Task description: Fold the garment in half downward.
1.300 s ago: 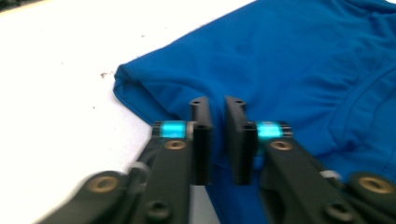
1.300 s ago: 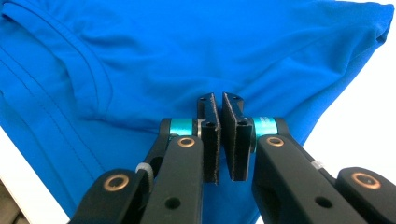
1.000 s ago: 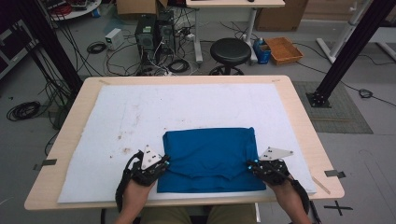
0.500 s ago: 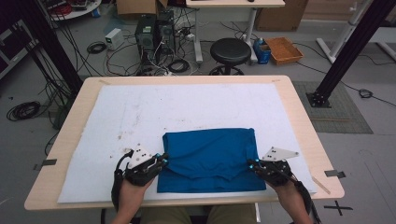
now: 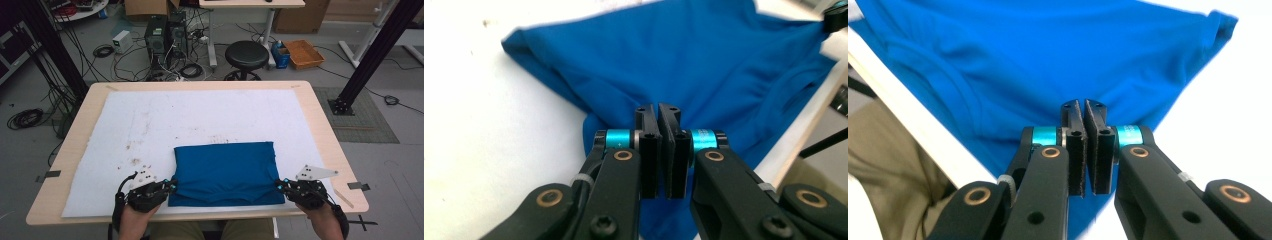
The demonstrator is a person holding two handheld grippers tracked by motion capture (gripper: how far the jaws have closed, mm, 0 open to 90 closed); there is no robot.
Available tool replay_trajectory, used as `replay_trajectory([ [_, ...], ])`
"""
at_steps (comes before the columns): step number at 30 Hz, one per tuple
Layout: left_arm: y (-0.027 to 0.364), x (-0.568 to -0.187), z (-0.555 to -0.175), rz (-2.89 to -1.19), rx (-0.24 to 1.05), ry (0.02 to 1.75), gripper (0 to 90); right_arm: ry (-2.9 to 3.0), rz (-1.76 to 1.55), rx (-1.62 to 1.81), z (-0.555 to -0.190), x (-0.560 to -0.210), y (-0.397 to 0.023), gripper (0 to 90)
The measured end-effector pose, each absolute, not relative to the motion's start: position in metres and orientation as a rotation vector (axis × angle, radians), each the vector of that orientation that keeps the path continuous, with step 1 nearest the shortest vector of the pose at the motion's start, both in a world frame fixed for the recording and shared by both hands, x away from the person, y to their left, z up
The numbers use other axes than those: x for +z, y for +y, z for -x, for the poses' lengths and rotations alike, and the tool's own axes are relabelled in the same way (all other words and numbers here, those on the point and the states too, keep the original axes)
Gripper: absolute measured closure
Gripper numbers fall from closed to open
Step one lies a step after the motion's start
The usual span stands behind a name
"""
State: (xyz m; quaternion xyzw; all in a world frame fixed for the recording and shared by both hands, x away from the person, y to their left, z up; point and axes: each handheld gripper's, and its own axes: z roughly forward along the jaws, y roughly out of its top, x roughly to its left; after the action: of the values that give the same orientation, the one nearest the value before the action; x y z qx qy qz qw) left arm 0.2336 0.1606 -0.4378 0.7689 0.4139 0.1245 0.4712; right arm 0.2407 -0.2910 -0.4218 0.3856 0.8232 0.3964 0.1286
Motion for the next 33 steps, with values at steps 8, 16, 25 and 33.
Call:
replay_trajectory([
  [8, 0.157, -0.445, -0.238, -1.932, 0.303, 1.048, 72.6, 2.470, -1.234, 1.069, -0.243, -0.432, -0.289, 69.1],
  [16, 0.174, -0.417, -0.289, -1.786, 0.430, 1.114, 45.9, 2.191, -1.345, 1.207, -0.269, -0.418, -0.305, 34.5],
  [25, 0.168, -0.449, -0.370, -1.879, 0.319, 1.269, 41.6, 2.121, -1.458, 1.172, -0.358, -0.427, -0.292, 32.1],
  [33, 0.166, -0.450, -0.370, -1.895, 0.368, 1.203, 87.5, 2.256, -1.416, 1.039, -0.381, -0.445, -0.285, 84.7],
])
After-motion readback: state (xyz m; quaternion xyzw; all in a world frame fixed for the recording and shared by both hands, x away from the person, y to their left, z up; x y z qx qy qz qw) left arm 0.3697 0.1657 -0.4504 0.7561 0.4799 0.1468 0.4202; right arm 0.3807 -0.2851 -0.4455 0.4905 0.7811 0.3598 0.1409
